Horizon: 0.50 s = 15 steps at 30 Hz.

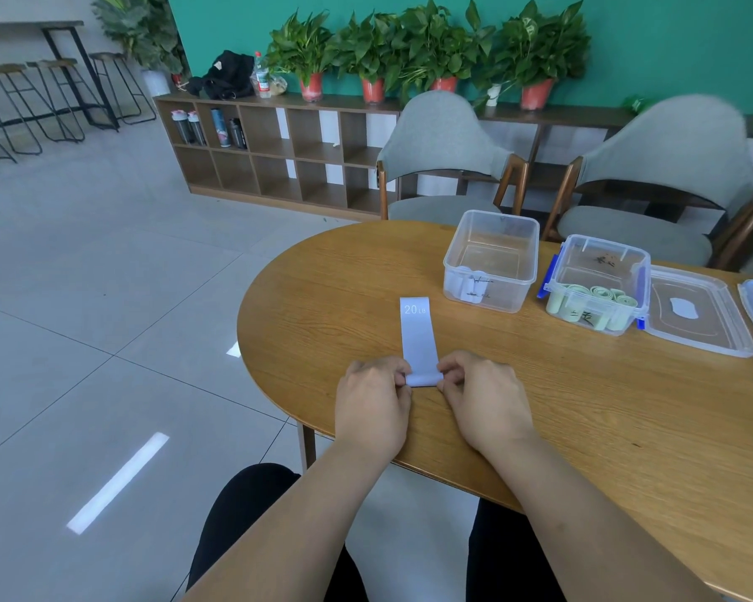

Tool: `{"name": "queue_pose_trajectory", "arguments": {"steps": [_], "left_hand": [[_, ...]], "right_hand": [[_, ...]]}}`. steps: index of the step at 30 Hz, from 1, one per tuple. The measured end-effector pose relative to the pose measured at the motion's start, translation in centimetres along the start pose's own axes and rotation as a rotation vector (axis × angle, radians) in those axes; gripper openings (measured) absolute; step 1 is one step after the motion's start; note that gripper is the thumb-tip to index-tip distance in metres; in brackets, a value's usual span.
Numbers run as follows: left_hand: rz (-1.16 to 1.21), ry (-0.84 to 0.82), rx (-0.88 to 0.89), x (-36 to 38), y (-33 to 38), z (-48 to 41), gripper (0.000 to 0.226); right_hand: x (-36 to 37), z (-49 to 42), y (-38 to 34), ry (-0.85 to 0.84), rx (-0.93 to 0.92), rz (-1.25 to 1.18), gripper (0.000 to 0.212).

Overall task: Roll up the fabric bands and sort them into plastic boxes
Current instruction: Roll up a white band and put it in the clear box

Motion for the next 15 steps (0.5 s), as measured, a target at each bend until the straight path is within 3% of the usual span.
{"name": "queue_pose_trajectory", "arguments": {"steps": [15], "left_hand": [[-0.049,-0.001,0.015,0.1,0.36,-0.66,0.022]], "right_hand": [[0.25,-0.13,-0.57,0.035,-0.03,0.062,0.029]]}}
Point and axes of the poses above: each hand's wrist, its own z-axis away from the middle knuckle, its own x-axis out of the palm, y = z × x, the point moved 9 cm from there along -z, towards the middle knuckle, and after that the axes turned 13 degrees about x, right-handed, at the moved point
